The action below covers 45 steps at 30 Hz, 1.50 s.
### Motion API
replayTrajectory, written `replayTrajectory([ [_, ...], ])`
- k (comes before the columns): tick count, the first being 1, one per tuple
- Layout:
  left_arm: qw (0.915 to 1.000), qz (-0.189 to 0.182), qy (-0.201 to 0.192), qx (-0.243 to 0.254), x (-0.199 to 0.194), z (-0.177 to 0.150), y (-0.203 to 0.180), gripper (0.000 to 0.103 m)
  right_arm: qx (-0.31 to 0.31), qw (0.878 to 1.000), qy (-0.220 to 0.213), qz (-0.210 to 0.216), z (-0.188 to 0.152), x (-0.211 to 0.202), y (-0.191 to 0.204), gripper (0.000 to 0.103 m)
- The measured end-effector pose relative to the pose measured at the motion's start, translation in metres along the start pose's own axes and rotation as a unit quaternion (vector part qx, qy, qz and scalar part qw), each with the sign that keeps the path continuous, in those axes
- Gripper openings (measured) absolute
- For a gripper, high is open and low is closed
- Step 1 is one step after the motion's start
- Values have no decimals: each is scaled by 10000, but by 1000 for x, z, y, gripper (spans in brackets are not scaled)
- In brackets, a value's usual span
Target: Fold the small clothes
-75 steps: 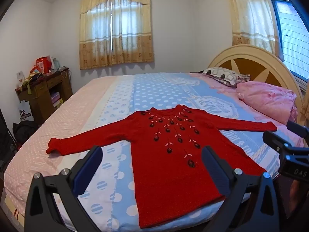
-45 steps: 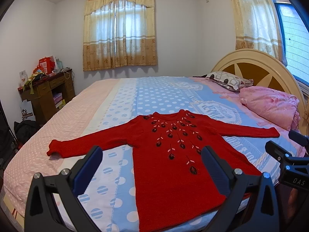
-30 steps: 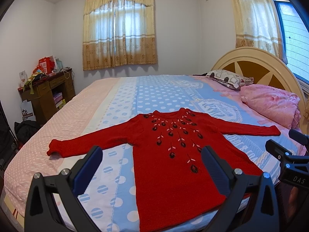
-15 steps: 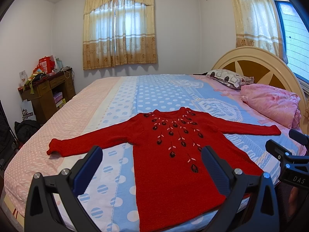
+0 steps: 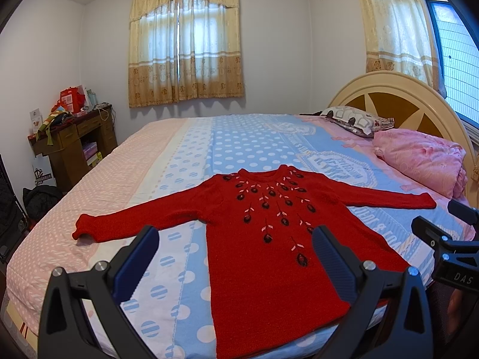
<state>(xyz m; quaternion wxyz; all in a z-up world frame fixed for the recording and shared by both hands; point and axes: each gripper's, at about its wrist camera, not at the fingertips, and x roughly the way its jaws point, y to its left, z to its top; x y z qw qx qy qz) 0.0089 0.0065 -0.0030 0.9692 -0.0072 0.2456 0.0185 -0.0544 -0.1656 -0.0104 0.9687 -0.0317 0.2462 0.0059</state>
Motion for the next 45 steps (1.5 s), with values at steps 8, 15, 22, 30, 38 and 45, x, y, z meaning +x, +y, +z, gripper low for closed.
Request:
replayTrajectory([
  [8, 10000, 3, -3, 2, 0, 0, 0, 103, -2, 10000, 12, 9, -1, 1, -1, 102],
  [15, 10000, 34, 62, 12, 6, -7, 3, 103, 1, 10000, 95, -15, -6, 9, -4, 102],
  [22, 9998, 122, 114, 133, 20, -11, 0, 103, 1, 9998, 209, -50, -8, 23, -10, 102],
  [30, 9984, 296, 293, 382, 68, -20, 6, 103, 137, 9973, 627, -352, -29, 78, -50, 102],
  [38, 9957, 579, 572, 446, 127, -11, 14, 103, 924, 9855, 1062, -948, -40, 126, -158, 102],
  [45, 9955, 728, 579, 171, 160, 2, 32, 103, 2107, 9517, 1277, -1834, -28, 145, -296, 94],
])
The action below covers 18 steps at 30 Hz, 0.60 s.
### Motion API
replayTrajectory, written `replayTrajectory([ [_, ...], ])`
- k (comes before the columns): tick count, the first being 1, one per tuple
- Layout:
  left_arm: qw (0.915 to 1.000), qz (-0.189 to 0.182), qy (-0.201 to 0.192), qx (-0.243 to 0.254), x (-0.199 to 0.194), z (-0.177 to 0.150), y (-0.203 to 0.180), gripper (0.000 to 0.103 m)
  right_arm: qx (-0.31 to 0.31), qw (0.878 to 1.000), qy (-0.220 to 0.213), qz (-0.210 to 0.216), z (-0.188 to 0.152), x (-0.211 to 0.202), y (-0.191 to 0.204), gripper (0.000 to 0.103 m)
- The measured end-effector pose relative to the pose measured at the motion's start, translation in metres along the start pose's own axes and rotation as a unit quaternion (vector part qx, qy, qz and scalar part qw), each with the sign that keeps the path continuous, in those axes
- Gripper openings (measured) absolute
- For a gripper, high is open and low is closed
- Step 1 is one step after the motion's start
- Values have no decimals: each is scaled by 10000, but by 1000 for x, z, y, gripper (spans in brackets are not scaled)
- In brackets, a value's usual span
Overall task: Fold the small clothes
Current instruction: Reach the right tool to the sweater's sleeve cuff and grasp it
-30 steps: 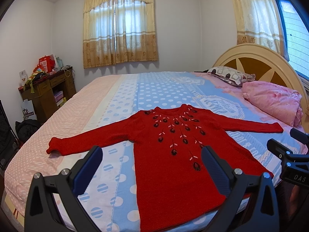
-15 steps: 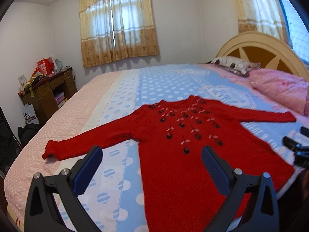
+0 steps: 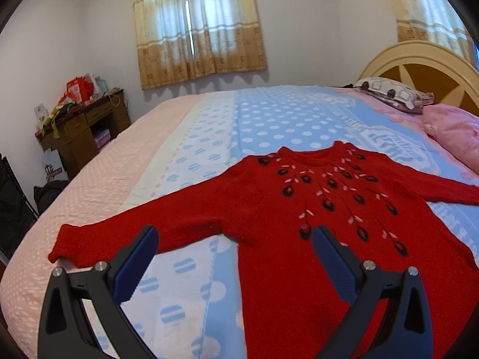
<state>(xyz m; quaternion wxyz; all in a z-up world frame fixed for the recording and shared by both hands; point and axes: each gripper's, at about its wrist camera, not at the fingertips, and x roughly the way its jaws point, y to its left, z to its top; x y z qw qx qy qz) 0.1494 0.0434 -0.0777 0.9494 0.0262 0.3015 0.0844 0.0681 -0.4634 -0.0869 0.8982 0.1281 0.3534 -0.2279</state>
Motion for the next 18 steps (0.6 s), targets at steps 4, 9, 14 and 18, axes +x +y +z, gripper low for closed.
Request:
replayTrajectory([
  [4, 9996, 207, 166, 24, 18, 0, 5, 103, 471, 9981, 350, -191, 29, 36, -35, 79],
  [9, 9988, 354, 324, 56, 28, -2, 11, 103, 645, 9954, 698, -105, 46, 69, -45, 68],
  [14, 9982, 379, 468, 13, 42, -1, 13, 103, 486, 9954, 800, -203, 56, 95, -37, 58],
  [18, 9980, 337, 541, 45, 47, -3, 10, 103, 324, 9959, 832, -153, 65, 110, -29, 23],
])
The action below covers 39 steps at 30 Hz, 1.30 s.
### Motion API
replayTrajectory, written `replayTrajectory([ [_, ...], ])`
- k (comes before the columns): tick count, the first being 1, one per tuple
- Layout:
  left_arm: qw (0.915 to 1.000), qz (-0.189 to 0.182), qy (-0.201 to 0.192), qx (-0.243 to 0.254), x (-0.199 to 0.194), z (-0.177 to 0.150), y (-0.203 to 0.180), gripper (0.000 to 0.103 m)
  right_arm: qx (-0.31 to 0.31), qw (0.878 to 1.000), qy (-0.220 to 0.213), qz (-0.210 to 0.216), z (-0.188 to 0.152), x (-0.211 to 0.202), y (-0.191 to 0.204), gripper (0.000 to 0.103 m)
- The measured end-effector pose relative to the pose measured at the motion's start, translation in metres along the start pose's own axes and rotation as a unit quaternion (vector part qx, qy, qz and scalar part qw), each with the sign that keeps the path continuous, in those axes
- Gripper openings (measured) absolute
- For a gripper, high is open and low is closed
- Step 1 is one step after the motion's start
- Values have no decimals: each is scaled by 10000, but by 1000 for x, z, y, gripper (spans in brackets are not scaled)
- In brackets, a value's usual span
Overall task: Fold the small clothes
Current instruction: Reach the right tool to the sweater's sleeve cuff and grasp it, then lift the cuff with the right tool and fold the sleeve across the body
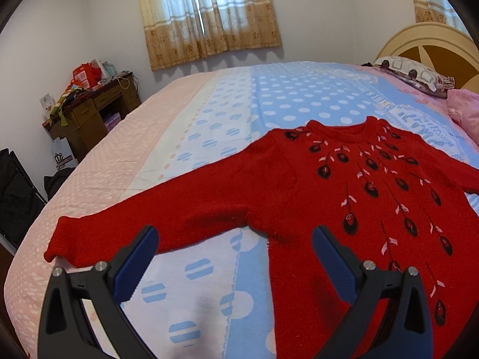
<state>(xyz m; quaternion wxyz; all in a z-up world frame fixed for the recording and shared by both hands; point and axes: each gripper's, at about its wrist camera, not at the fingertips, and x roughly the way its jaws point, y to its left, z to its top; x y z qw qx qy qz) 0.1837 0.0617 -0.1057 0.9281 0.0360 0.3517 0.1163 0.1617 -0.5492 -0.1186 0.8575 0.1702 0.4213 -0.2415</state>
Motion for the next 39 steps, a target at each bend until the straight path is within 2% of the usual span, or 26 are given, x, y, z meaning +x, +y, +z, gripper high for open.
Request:
replayTrajectory([
  [3, 10000, -40, -7, 10, -1, 0, -1, 103, -42, 9999, -52, 95, 7, 1, 7, 17],
  [6, 10000, -75, -13, -20, -1, 1, 3, 103, -187, 9992, -268, 228, 16, -12, 24, 16],
  [15, 9998, -165, -9, -127, -2, -4, 13, 103, -1080, 9884, -912, 553, 34, -62, 124, 16],
  [21, 9996, -200, -80, -176, -5, -3, 22, 103, -1616, 9765, -1148, 844, 32, -87, 194, 15],
  [28, 9993, -247, -46, -279, -1, -7, 30, 103, -2367, 9539, -1391, 1213, 14, -121, 288, 15],
  [33, 9991, -295, 31, -308, 2, -15, 34, 103, -2820, 9364, -1512, 1438, -6, -141, 340, 15],
  [39, 9985, -315, 75, -430, 4, -20, 44, 103, -3425, 9104, -1517, 1755, -52, -153, 405, 15],
])
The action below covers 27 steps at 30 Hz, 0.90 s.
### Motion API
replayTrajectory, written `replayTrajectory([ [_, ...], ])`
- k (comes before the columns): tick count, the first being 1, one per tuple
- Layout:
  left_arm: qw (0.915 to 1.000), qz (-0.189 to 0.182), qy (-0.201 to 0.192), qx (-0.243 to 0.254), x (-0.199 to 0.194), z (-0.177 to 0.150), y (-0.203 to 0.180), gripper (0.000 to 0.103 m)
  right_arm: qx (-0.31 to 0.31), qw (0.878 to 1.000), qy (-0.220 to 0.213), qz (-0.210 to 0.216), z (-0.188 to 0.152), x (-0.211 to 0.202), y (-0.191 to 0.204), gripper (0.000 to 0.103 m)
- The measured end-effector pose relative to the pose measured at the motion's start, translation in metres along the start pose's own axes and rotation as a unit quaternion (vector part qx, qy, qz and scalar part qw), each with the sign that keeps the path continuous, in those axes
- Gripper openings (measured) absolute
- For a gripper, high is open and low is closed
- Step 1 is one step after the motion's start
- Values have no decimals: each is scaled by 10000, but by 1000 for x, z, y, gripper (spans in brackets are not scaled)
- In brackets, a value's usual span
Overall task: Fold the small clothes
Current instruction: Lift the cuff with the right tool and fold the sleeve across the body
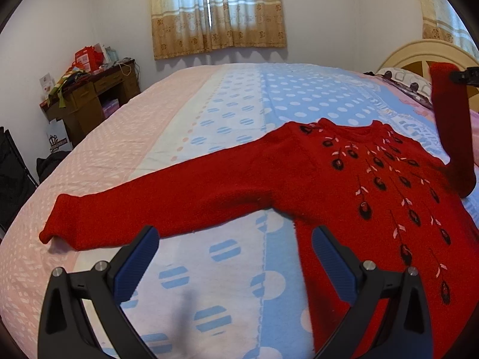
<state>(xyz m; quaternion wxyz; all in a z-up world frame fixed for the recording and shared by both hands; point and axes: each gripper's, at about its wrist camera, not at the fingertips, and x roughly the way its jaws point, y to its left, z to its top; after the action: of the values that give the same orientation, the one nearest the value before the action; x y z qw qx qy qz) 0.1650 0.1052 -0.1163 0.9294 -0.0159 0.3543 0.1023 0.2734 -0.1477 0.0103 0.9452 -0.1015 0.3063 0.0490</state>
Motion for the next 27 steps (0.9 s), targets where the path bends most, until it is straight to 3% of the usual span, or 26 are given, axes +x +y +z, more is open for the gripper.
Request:
replayTrajectory([
  [14, 9997, -189, 49, -133, 0, 1, 14, 103, -673, 9933, 332, 879, -53, 40, 151, 15],
  [20, 9995, -231, 83, -176, 1, 8, 17, 103, -744, 9887, 590, 1159, -85, 62, 184, 15],
  [22, 9994, -257, 126, -194, 4, 10, 16, 103, -661, 9843, 745, 1458, -93, 71, 184, 16],
  [23, 9993, -288, 151, -176, 5, 11, 14, 103, -581, 9805, 886, 1653, -98, 75, 182, 19],
  [25, 9993, -298, 184, -128, 6, 12, 10, 103, -494, 9760, 1083, 1825, -109, 75, 174, 41],
  [26, 9992, -335, 181, -110, 6, 13, 8, 103, -491, 9759, 1109, 1816, -113, 71, 171, 59],
  [27, 9990, -386, 188, -82, 7, 15, 4, 103, -489, 9760, 1124, 1798, -117, 67, 166, 62],
])
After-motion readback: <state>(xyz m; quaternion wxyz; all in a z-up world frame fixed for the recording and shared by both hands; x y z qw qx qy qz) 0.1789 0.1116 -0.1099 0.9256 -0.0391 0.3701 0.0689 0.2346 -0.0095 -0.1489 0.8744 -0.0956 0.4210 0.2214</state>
